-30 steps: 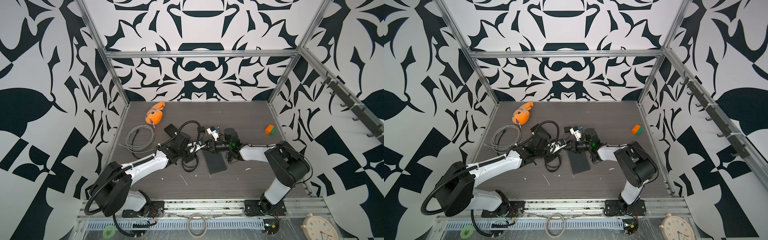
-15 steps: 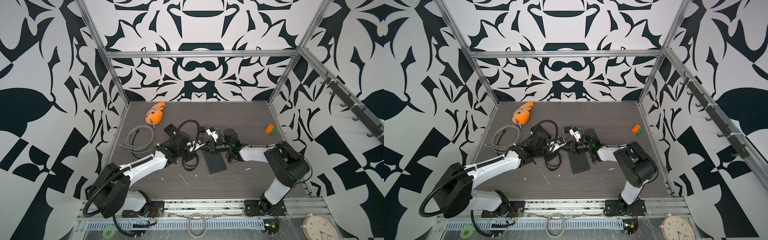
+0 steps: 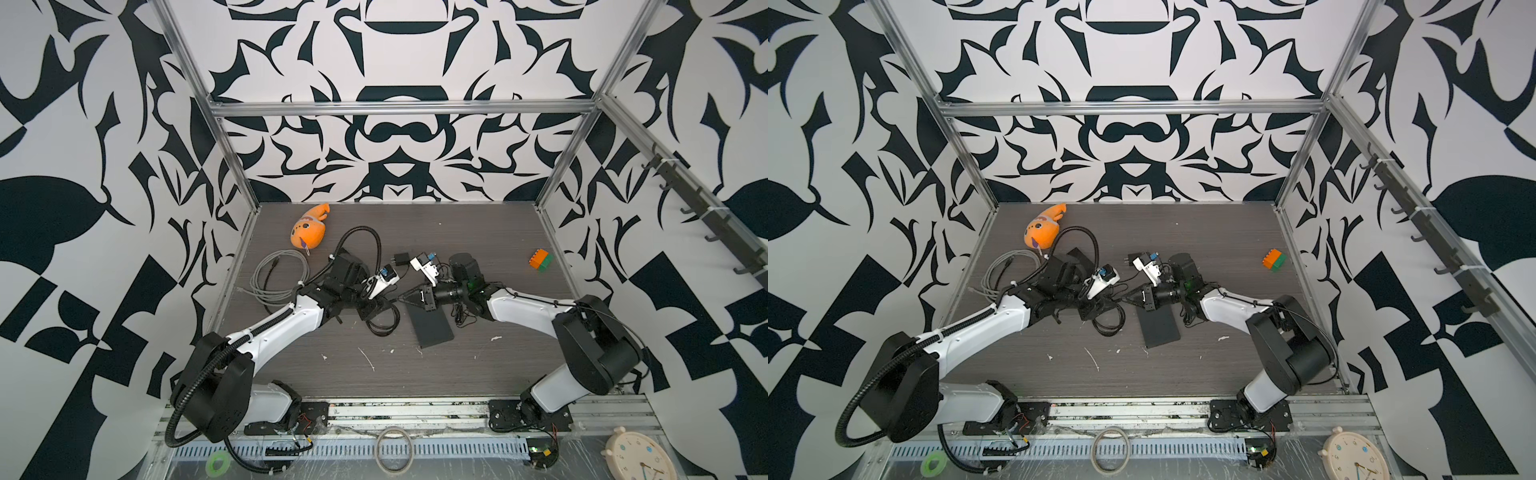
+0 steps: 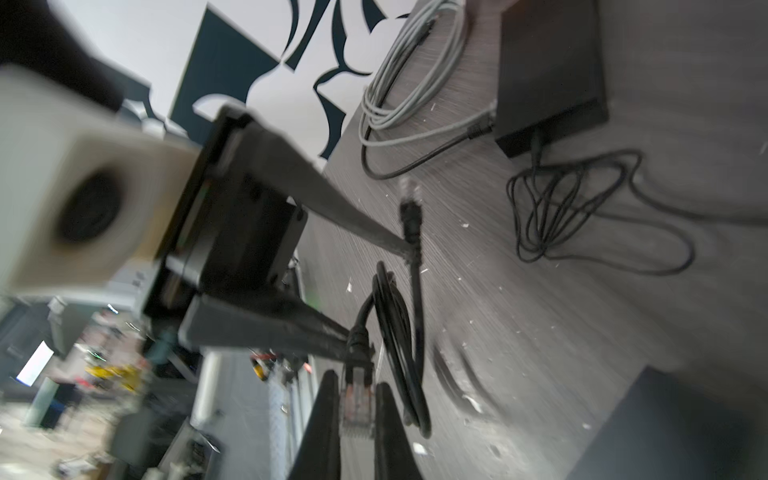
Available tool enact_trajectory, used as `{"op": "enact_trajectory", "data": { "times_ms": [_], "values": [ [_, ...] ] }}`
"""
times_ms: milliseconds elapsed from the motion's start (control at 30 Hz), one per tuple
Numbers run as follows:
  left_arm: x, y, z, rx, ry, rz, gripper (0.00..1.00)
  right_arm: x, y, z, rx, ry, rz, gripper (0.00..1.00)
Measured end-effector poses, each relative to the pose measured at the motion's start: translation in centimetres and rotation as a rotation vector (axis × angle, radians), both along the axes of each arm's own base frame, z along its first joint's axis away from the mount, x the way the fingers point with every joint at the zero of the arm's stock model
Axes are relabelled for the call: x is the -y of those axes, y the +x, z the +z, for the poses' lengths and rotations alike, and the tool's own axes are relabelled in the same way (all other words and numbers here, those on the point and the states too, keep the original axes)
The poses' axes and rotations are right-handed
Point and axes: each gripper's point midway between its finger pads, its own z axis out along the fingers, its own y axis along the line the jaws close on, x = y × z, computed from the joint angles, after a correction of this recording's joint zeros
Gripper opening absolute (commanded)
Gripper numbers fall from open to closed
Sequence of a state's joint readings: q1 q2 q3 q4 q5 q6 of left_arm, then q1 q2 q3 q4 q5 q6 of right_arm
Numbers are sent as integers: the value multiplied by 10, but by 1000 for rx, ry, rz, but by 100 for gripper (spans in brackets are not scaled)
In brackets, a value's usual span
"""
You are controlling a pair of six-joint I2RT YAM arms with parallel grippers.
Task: Insert the plug into the switch port
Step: 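Grasp the ethernet cable below its plug with left gripper beside right gripper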
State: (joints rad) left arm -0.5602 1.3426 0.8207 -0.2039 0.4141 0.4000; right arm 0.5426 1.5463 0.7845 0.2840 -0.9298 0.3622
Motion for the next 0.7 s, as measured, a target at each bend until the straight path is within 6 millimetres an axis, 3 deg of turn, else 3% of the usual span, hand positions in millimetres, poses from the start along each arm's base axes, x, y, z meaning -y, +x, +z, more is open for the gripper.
{"op": "enact_trajectory", "data": {
  "times_ms": [133,267,433,700],
  "values": [
    [4,1,21,-68,-78,-55,58,7,5,10,171,-23,40,0],
    [11,-1,33,-107,-110,-102,59,15,8,1,235,-47,67,0],
    [15,-15,36,-164,-147,-153,59,16,7,-3,277,-43,103,0],
    [19,-20,31,-223,-163,-182,58,11,0,14,326,17,160,0]
  ]
}}
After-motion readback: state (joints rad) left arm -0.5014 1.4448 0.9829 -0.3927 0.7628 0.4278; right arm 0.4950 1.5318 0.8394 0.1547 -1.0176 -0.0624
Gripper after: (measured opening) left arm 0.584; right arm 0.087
